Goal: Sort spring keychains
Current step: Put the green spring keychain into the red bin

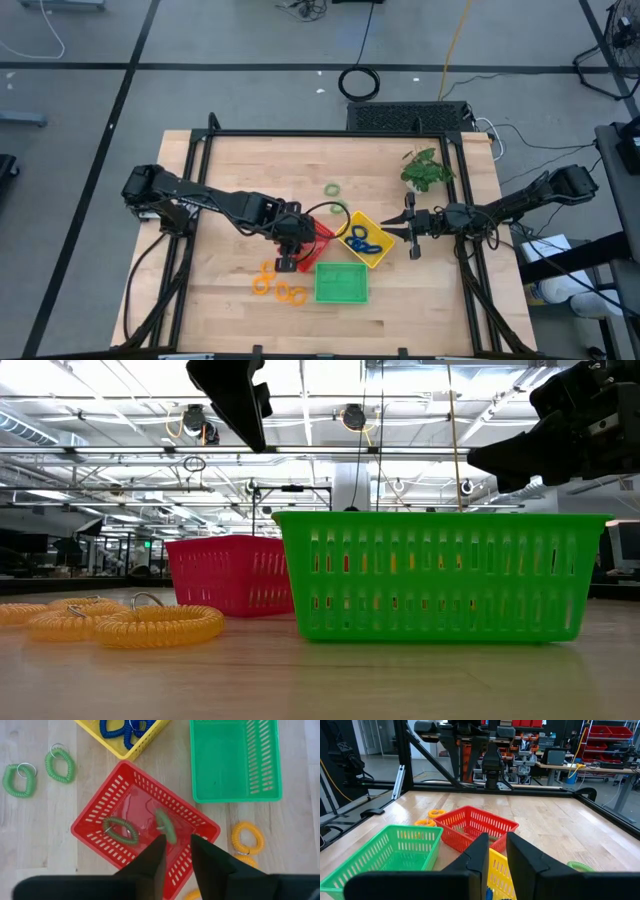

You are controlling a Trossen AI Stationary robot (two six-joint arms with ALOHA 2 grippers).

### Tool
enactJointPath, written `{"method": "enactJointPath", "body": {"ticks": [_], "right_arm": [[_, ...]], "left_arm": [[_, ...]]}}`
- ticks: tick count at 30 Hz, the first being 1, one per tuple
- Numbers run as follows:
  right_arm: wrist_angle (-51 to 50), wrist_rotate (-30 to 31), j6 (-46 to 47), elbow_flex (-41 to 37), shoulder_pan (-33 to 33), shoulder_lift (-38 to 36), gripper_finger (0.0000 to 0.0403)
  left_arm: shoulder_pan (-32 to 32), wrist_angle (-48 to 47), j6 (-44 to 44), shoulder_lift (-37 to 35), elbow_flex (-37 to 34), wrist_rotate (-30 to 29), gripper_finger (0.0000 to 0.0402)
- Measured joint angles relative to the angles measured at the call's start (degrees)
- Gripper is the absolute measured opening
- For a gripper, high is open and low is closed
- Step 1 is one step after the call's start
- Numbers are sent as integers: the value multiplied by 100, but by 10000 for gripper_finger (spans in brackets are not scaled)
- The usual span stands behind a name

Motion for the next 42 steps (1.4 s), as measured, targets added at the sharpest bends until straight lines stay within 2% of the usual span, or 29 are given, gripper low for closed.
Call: {"method": "enactJointPath", "body": {"ticks": [6,13,16,19,24,31,37,42], "right_arm": [[1,1,0,-2,1,0,57],[0,2,-1,-2,0,0,57],[0,2,0,-2,2,1,57],[0,2,0,0,2,0,57],[2,1,0,0,2,0,57],[0,0,-2,-2,0,0,57],[1,1,0,-1,2,0,57],[2,2,0,0,1,0,57]], "left_arm": [[21,-2,123,0,0,-82,138],[393,71,257,0,0,-1651,161],[774,468,384,29,0,-1765,169],[1209,1029,727,134,0,-1436,174],[1954,1886,1336,558,4,-336,175],[2755,2249,1666,1417,117,349,175],[2983,2197,1716,2029,376,772,175],[2928,2131,1925,2336,487,823,175]]}}
